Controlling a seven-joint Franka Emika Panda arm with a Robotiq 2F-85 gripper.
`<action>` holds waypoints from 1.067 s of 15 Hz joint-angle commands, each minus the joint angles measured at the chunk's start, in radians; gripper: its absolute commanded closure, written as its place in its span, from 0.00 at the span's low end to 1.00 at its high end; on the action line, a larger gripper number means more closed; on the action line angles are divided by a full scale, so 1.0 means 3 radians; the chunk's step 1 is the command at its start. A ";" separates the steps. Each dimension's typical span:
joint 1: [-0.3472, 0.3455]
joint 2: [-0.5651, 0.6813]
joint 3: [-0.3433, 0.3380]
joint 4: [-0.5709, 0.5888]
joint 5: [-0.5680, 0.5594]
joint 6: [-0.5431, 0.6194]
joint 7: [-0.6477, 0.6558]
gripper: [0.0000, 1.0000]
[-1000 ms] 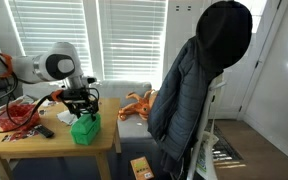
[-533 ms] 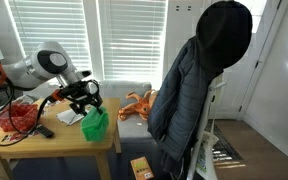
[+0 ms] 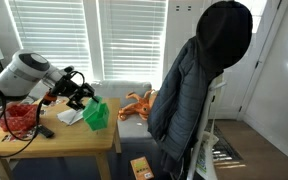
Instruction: Open the green container.
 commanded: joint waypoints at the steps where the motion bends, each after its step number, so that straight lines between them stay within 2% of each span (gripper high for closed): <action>1: 0.0046 -0.0045 0.0055 -0.0145 -0.0457 0.0040 0.0343 0.50; 3: 0.0065 -0.0030 0.0071 -0.0177 -0.0571 0.0027 0.0450 0.50; 5: 0.0076 -0.0028 0.0078 -0.0200 -0.0454 0.0006 0.0449 0.50; 6: 0.0065 0.0012 0.0068 -0.0136 -0.0416 -0.0005 0.0372 0.25; 13: 0.0068 0.0019 0.0071 -0.0156 -0.0416 -0.0005 0.0386 0.25; 14: 0.0090 0.0006 0.0093 -0.0160 -0.0438 -0.0011 0.0370 0.50; 16: 0.0153 0.0060 0.0165 -0.0122 -0.0671 -0.0258 0.0491 0.50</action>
